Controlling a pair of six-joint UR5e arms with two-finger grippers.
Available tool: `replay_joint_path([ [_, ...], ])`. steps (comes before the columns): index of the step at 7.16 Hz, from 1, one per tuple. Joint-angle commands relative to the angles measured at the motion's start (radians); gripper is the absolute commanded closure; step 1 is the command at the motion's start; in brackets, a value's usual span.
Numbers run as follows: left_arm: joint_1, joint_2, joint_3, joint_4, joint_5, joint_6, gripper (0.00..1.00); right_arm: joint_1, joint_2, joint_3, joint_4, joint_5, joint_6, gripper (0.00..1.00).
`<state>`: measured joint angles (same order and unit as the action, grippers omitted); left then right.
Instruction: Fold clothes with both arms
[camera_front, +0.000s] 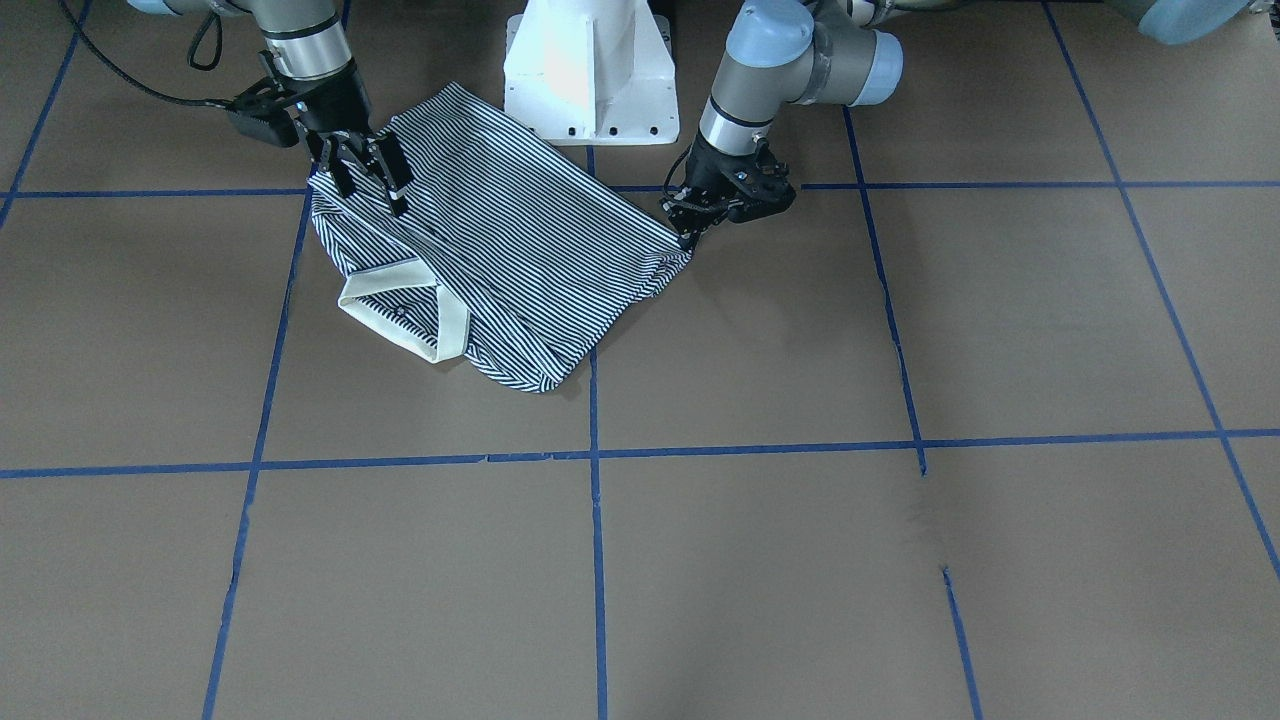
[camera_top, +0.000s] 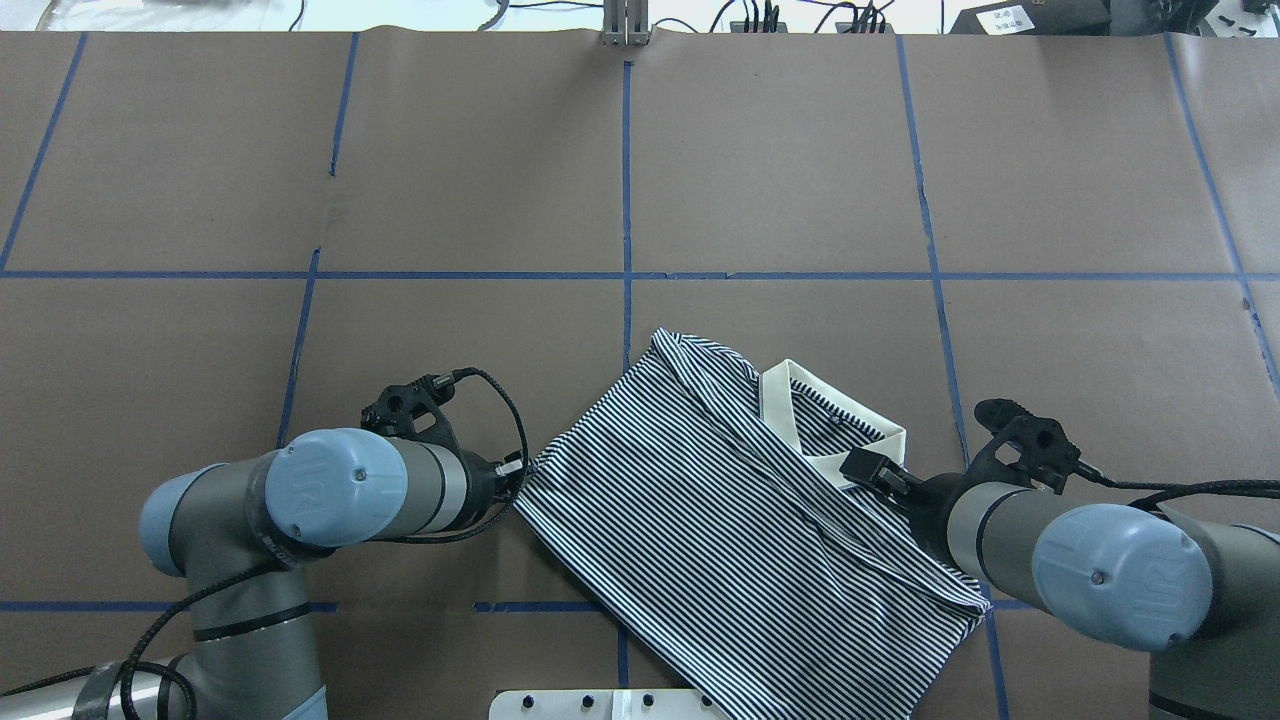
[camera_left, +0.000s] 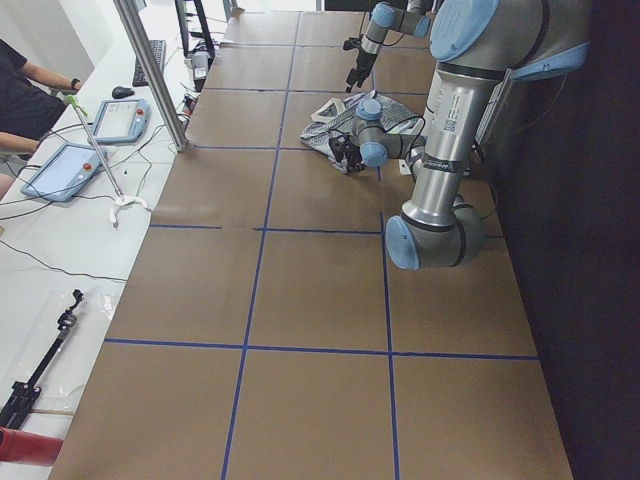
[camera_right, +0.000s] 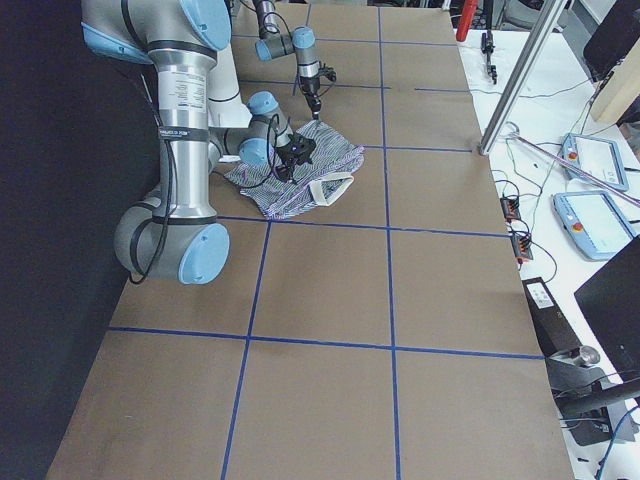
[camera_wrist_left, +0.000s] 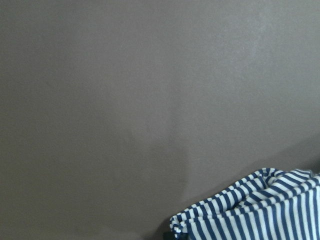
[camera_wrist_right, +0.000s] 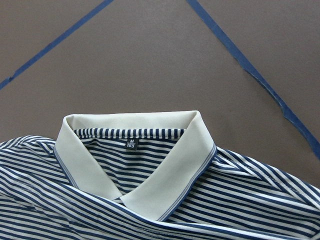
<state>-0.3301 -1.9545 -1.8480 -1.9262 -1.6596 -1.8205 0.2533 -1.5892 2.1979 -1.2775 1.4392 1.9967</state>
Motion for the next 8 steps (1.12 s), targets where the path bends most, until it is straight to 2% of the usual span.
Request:
replay_joint_path([
  [1,-0.078,-0.007,0.031,-0.003,0.017,0.112,1.0,0.0,0.003,-0.004,0.001,0.001,0.004,0.0],
  [3,-0.231,-0.122,0.184,-0.02,0.017,0.243,1.0,0.003,0.043,-0.006,0.001,0.001,0.008,0.0],
  [4,-0.289,-0.209,0.302,-0.052,0.015,0.247,1.0,0.003,0.043,-0.006,0.001,0.003,0.008,0.0],
  [7,-0.354,-0.43,0.773,-0.363,0.018,0.267,1.0,0.0,0.057,-0.003,0.001,0.001,0.01,0.0],
  [8,-0.389,-0.434,0.826,-0.425,0.018,0.32,1.0,0.001,0.084,-0.006,0.001,-0.002,0.01,0.0],
])
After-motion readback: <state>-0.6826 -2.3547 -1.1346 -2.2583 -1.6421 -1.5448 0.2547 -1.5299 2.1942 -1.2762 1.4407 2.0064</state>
